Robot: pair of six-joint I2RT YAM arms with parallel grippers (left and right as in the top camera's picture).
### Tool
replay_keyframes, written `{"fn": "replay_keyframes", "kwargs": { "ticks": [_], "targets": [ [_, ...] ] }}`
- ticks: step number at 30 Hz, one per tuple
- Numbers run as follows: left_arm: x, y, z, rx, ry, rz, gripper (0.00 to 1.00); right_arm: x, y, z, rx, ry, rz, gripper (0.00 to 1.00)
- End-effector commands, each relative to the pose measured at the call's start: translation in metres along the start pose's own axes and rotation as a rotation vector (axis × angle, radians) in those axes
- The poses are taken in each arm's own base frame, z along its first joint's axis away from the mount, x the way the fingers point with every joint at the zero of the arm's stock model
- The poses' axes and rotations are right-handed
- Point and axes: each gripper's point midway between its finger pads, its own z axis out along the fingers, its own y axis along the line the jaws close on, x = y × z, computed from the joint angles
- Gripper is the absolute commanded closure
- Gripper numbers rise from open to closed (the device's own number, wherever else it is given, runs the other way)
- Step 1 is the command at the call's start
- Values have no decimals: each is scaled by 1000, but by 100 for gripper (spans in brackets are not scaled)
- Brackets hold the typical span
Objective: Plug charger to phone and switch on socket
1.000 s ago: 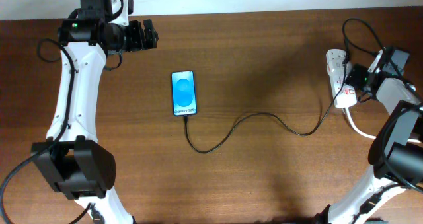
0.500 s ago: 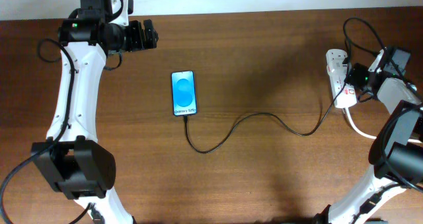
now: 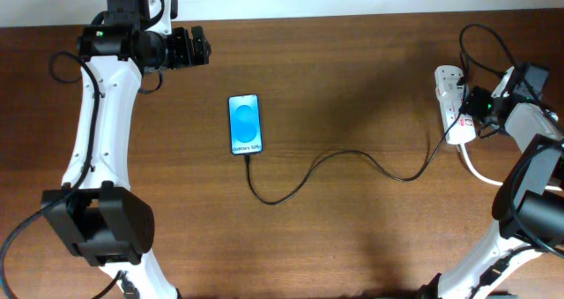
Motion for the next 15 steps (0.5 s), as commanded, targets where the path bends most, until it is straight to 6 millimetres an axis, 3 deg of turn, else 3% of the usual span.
{"fn": "replay_keyframes", "kwargs": {
  "ticks": [1,15],
  "targets": [
    [-5,0,-8,-9,-20,12,1,15,8,10,-16,44,-21,20],
    [-5,0,-8,-9,-20,12,0,3,6,10,-1,-6,-25,16]
  ]
}}
